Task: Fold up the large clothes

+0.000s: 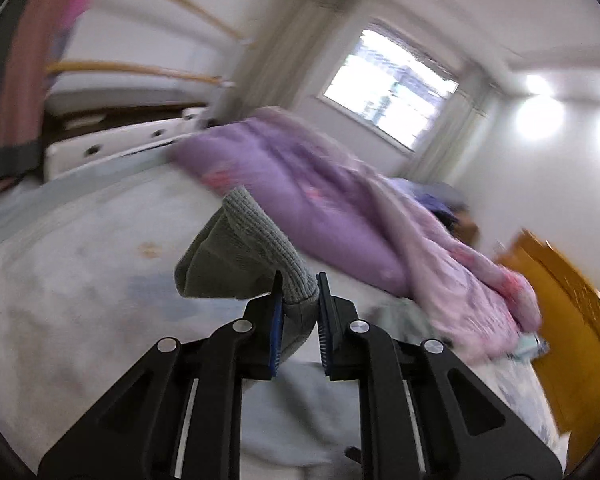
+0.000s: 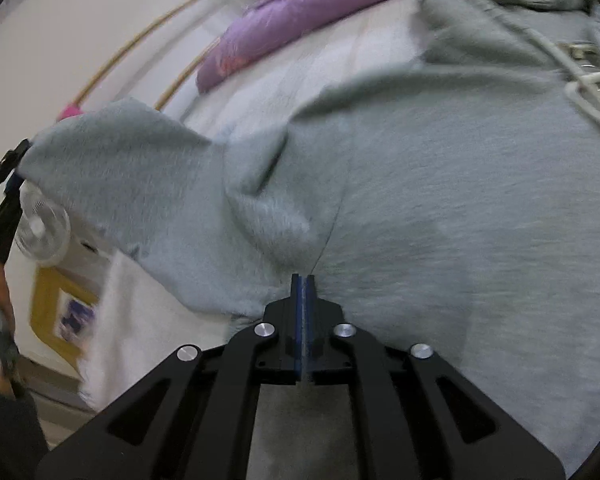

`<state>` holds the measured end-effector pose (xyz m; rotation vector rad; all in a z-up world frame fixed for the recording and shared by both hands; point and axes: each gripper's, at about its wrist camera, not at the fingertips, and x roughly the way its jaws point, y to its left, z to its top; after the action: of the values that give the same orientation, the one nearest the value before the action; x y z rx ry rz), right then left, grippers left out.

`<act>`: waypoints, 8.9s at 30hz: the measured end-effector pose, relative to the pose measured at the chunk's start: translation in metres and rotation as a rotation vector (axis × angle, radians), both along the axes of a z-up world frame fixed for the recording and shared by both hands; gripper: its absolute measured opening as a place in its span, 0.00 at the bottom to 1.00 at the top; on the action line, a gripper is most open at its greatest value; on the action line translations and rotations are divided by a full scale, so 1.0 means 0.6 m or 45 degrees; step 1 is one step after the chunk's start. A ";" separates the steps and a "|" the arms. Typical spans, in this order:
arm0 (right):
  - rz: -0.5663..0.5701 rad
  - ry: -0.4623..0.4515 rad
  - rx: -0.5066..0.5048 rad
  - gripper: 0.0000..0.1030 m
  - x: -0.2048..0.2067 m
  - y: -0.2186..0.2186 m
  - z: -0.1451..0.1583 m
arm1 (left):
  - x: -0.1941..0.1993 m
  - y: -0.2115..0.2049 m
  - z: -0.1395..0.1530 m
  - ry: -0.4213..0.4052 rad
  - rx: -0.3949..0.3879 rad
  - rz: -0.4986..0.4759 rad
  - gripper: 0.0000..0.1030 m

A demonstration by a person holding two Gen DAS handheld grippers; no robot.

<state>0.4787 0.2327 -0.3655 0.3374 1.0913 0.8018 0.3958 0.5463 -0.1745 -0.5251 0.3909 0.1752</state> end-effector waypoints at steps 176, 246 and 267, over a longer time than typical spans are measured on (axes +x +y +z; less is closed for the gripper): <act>-0.523 -0.175 -0.353 0.56 0.368 -0.432 0.083 | 0.492 -0.383 -0.259 0.680 0.203 -0.357 0.86; -0.332 -0.125 -0.216 0.55 0.174 -0.481 0.163 | 0.346 -0.414 -0.150 0.605 0.026 -0.532 0.79; -0.149 -0.355 -0.027 0.05 0.141 -0.409 0.213 | 0.298 -0.429 -0.140 0.477 0.138 -0.591 0.07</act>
<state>0.5636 -0.0124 -0.2378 0.2604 0.8111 0.7090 0.5743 0.2888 -0.2586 -0.2809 0.8519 -0.1570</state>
